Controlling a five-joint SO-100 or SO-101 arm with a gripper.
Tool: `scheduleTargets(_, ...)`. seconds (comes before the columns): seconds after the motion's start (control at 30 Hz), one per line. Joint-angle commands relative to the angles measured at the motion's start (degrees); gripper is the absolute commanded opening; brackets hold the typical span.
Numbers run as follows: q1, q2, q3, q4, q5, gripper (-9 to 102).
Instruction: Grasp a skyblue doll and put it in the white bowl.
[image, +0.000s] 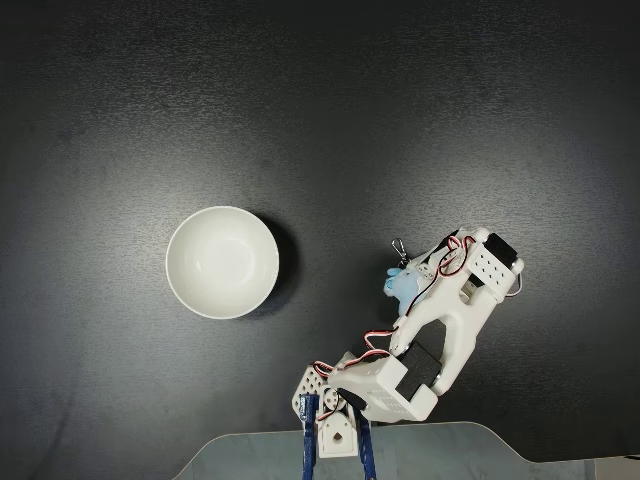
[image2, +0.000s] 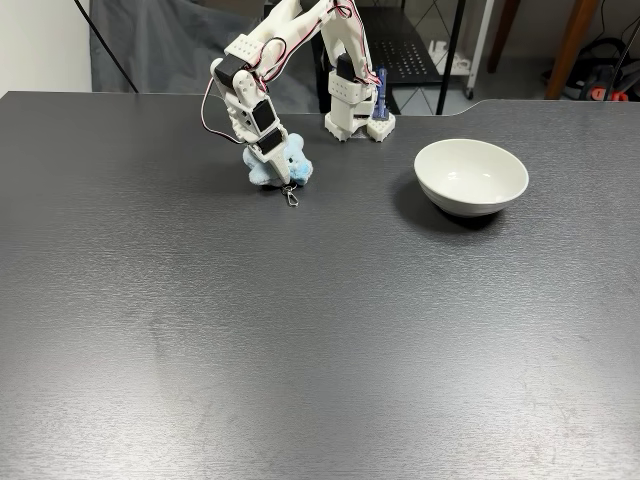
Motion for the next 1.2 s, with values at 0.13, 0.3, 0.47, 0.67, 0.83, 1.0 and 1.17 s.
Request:
scheduleTargets(0.13,0.18,12.48,-12.39,-7.03,1.41,-1)
scheduleTargets(0.3,0.09,16.17,-12.57,-6.77,4.48,-1)
scheduleTargets(0.47,-6.68,31.73,-11.78,-6.59,22.85,-1)
scheduleTargets(0.67,-29.71,42.71,-12.57,0.00,45.97,-1)
scheduleTargets(0.83,-55.37,45.09,-12.48,8.00,55.02,-1)
scheduleTargets(1.0,-69.70,45.09,-11.78,11.43,61.70,-1)
scheduleTargets(1.17,-78.31,44.38,-11.78,12.83,66.09,-1)
